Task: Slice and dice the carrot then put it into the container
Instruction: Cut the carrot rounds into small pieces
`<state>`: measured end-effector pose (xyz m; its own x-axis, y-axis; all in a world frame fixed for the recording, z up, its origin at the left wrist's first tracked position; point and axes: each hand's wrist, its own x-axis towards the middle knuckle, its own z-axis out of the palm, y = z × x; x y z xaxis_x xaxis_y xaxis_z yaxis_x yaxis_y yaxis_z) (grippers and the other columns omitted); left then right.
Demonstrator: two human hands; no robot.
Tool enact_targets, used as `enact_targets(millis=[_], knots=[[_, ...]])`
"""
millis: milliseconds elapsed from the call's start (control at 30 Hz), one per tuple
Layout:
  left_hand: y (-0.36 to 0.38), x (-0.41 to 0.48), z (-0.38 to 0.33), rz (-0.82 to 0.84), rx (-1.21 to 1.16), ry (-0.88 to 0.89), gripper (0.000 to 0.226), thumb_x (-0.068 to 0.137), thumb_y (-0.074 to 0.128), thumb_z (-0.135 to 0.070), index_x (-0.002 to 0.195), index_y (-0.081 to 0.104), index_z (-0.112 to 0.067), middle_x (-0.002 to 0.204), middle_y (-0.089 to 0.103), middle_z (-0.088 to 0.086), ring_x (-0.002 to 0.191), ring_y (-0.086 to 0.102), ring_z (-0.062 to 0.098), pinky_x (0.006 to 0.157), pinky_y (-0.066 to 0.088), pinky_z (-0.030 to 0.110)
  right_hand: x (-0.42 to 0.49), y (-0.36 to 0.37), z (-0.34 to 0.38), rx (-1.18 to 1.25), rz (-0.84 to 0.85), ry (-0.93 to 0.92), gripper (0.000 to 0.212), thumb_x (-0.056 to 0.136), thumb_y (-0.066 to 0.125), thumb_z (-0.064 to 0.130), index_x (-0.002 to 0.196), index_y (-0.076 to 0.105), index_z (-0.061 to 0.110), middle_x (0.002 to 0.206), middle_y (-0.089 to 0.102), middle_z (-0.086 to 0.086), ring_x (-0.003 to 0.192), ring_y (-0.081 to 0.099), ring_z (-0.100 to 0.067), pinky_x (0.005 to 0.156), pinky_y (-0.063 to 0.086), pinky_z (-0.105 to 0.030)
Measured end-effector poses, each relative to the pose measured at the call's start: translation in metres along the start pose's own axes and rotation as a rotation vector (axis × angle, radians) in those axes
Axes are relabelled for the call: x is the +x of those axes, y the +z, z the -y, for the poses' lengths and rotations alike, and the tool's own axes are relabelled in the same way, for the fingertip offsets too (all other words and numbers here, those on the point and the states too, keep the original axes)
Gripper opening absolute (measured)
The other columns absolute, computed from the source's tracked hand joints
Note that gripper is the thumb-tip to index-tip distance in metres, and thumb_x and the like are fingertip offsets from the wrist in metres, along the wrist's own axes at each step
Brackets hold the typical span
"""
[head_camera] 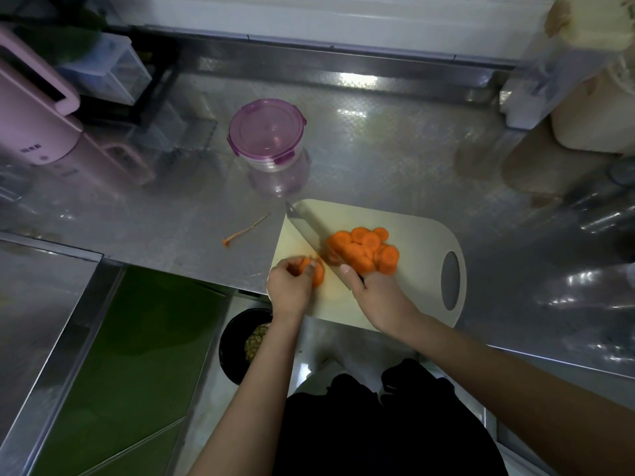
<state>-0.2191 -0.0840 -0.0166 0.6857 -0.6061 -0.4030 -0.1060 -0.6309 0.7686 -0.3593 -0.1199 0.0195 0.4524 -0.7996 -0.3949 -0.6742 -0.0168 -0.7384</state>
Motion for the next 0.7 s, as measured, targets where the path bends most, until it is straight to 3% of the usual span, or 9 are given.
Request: enact_targets(millis=[100,200,333,533,633,700], knots=[[0.001,0.001,0.002,-0.002,0.01,0.014,0.029,0.082,0.071,-0.023,0.106,0.065,-0.007,0.099,0.065,0.004,0.09,0.057,0.015,0.083,0.042,0.022,0.0,0.005,-0.008,-0.022,0.011,0.004,0.057,0.098,0.035,0.047,0.114,0.06,-0.002,0.113,0.061,-0.02,0.106,0.056,-0.031,0.093,0.044,-0.037],[0.0,0.0,0.006,-0.015,0.084,0.068,0.035,0.084,0.068,-0.029,0.112,0.063,-0.008,0.11,0.062,0.007,0.099,0.057,0.018,0.087,0.041,0.024,0.001,0.007,-0.01,-0.039,0.002,-0.009,0.062,0.097,0.033,0.051,0.11,0.062,-0.002,0.111,0.062,-0.02,0.102,0.057,-0.031,0.093,0.045,-0.042],[0.002,0.002,0.01,-0.005,0.124,0.064,0.033,0.091,0.059,-0.03,0.116,0.061,-0.009,0.119,0.056,0.015,0.109,0.055,0.028,0.098,0.042,0.036,0.001,0.01,-0.01,-0.068,0.01,0.005,0.064,0.097,0.032,0.051,0.098,0.064,-0.005,0.087,0.065,-0.021,0.086,0.061,-0.032,0.082,0.049,-0.042],[0.007,-0.001,0.012,0.017,0.06,0.085,0.029,0.087,0.062,-0.018,0.115,0.061,-0.012,0.113,0.06,0.017,0.101,0.059,0.027,0.094,0.047,0.042,0.001,0.018,0.002,-0.102,0.066,0.031,0.066,0.1,0.03,0.047,0.076,0.058,-0.008,0.072,0.059,-0.023,0.073,0.059,-0.034,0.064,0.041,-0.035],[0.006,-0.002,0.015,-0.018,0.017,0.076,0.027,0.087,0.063,-0.024,0.11,0.062,-0.011,0.108,0.063,0.014,0.102,0.058,0.027,0.093,0.047,0.044,0.004,0.018,0.003,-0.108,0.065,0.02,0.066,0.099,0.029,0.048,0.084,0.063,-0.007,0.076,0.063,-0.02,0.077,0.06,-0.032,0.069,0.046,-0.035],[0.004,-0.002,0.014,-0.04,-0.029,0.06,0.025,0.088,0.062,-0.024,0.108,0.062,-0.008,0.106,0.065,0.012,0.098,0.059,0.023,0.091,0.047,0.037,0.006,0.016,0.003,-0.096,0.065,0.023,0.066,0.098,0.03,0.05,0.083,0.063,-0.005,0.074,0.063,-0.019,0.075,0.06,-0.031,0.071,0.049,-0.038]])
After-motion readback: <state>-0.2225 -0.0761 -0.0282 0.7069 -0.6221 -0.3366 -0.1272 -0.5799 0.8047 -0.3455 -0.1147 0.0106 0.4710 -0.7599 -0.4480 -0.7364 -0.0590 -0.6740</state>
